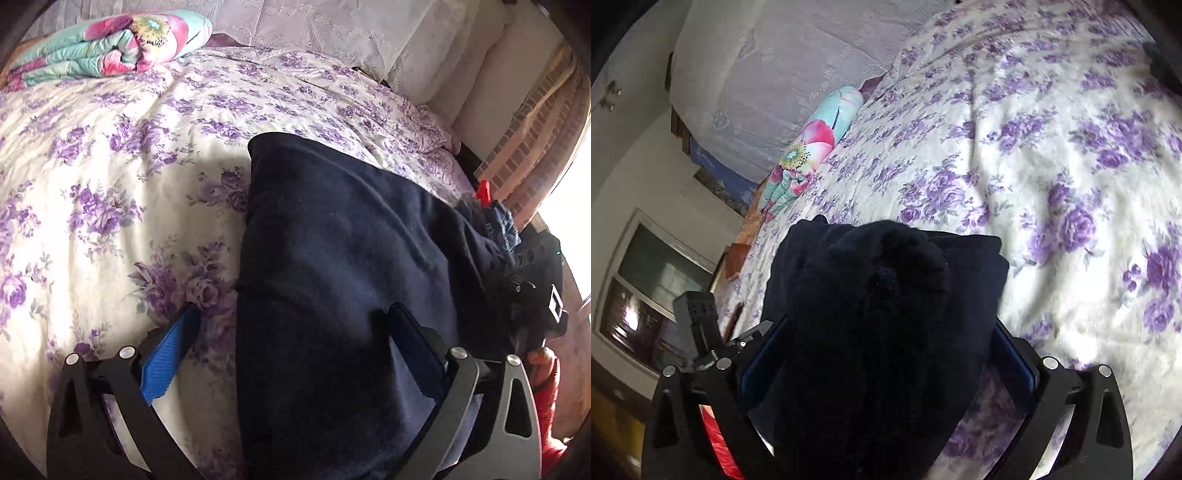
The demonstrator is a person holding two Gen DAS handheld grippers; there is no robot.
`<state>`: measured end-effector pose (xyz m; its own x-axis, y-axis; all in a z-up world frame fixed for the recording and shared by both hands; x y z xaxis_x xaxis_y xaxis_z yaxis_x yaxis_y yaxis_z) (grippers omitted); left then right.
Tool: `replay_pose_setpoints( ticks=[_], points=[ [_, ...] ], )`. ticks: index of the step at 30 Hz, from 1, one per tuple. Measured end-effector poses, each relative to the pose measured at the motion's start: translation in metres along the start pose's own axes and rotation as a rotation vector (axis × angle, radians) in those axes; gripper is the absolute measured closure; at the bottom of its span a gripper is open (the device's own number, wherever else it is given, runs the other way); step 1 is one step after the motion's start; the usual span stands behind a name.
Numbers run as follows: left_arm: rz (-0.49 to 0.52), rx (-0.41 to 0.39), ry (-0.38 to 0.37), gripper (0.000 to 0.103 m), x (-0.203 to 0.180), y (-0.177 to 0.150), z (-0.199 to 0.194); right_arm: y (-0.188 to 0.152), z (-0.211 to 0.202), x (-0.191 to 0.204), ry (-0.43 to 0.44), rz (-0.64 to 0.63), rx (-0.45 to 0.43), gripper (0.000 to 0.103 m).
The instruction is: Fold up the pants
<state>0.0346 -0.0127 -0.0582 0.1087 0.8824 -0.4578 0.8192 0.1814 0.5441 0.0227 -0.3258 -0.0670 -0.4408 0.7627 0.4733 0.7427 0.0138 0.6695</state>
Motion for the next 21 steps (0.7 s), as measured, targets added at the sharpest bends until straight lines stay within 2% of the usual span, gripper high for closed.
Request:
replay_pose_setpoints(
  ticks=[1, 3, 6, 9, 11, 13, 15, 19, 21],
  points=[
    [0.036, -0.021, 0.058, 0.004, -0.006, -0.003, 0.0, -0.002, 0.002, 0.004, -0.033, -0.037, -0.004, 0.003],
    [0.1, -0.071, 0.148, 0.004, -0.015, -0.007, -0.003, -0.001, 0.002, 0.003, -0.044, -0.037, -0.005, 0.003],
    [0.156, -0.127, 0.233, 0.004, -0.024, -0.01, -0.01, -0.002, -0.006, -0.001, -0.059, -0.002, -0.028, 0.004],
    [0.187, -0.164, 0.285, 0.004, -0.028, -0.013, -0.014, -0.008, -0.034, -0.001, -0.167, 0.007, -0.124, 0.004],
    [0.208, -0.183, 0.316, 0.004, -0.031, -0.014, -0.017, -0.009, -0.058, 0.009, -0.245, -0.028, -0.228, 0.004],
    [0.227, -0.197, 0.344, 0.004, -0.034, -0.016, -0.018, -0.006, -0.076, 0.03, -0.296, -0.135, -0.305, 0.003],
    [0.246, -0.214, 0.372, 0.004, -0.037, -0.017, -0.02, 0.002, -0.082, 0.059, -0.322, -0.283, -0.332, 0.004],
    [0.275, -0.238, 0.414, 0.004, -0.042, -0.018, -0.022, 0.011, -0.061, 0.113, -0.352, -0.537, -0.317, 0.004],
    [0.28, -0.245, 0.424, 0.004, -0.044, -0.019, -0.022, 0.009, -0.043, 0.129, -0.36, -0.623, -0.29, 0.004]
  ],
)
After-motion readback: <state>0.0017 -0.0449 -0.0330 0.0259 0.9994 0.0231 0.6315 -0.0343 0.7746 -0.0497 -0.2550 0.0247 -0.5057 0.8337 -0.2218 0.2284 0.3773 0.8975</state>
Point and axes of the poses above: each gripper's, at about its wrist camera, not at the fingertips, and z roughly the way its jaws point, x to its left, y to its top, the point moved 5 cm from there along z, roughly the way its jaws point, and after that the axes turned 10 degrees about -z, right-handed, at the moved point
